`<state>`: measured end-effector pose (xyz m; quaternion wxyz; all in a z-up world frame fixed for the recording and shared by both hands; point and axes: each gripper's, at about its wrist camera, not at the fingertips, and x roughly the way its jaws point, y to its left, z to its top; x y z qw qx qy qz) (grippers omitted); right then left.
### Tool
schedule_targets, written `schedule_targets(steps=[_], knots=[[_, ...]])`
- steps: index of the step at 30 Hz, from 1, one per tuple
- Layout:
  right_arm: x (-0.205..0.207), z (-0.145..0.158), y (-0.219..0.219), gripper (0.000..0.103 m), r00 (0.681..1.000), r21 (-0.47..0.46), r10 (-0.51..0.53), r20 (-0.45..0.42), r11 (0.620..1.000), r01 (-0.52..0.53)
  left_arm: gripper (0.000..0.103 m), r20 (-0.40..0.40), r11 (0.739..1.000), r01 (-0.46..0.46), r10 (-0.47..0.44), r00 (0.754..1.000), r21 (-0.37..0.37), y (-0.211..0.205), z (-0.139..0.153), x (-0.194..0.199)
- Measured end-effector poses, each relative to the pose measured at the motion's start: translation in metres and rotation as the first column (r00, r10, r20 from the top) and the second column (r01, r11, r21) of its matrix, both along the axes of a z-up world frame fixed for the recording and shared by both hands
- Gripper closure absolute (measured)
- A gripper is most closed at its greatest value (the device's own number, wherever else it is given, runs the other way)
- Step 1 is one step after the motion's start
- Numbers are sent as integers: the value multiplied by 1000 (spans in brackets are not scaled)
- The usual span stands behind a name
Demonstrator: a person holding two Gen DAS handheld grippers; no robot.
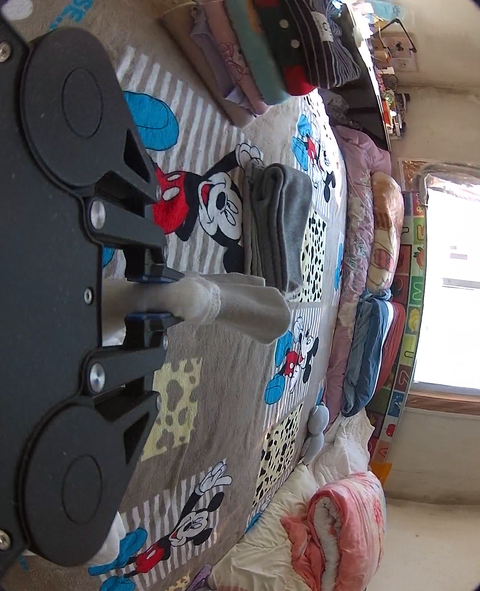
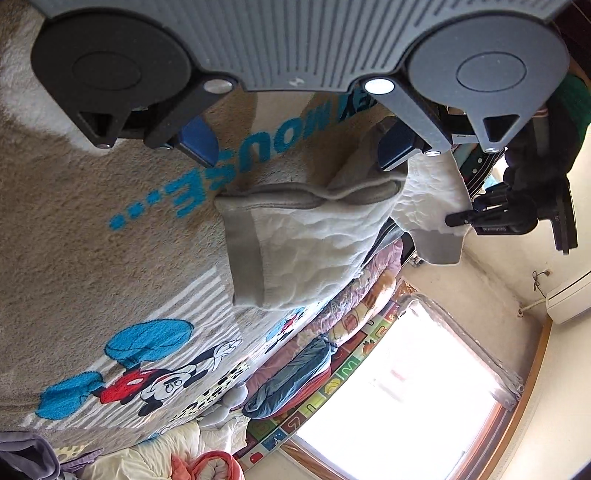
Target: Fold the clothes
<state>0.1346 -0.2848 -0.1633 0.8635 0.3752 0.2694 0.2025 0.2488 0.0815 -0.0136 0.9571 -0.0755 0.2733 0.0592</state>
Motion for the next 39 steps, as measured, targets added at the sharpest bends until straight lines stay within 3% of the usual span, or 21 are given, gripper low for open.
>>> schedule_targets(steps=[7, 14, 19, 24, 30, 33, 39], knots=[[0, -11, -12, 14, 1000, 98, -25, -6, 995, 25, 90, -24, 972, -135, 133, 991, -191, 62, -45, -29], [0, -11, -4, 14, 1000, 23, -6, 19, 1000, 6, 90, -33, 908, -225, 228, 973, -353, 105, -84, -67], [-2, -9, 1, 14, 1000, -33, 8, 29, 999, -7, 90, -46, 877, -247, 251, 967, -413, 124, -106, -81], [-5, -7, 4, 14, 999, -75, 21, 35, 997, -18, 89, -12, 888, -242, 258, 966, -391, 130, -101, -86], [-5, -6, 0, 15, 1000, -53, 15, 20, 999, -14, 88, -34, 846, -265, 282, 959, -463, 152, -112, -92], [-3, -5, 0, 15, 1000, -53, 10, 0, 999, -10, 88, -35, 841, -268, 285, 958, -470, 157, -114, -95], [19, 3, 8, 13, 999, -135, 34, -22, 990, -36, 88, -35, 820, -298, 323, 946, -488, 170, -113, -110]])
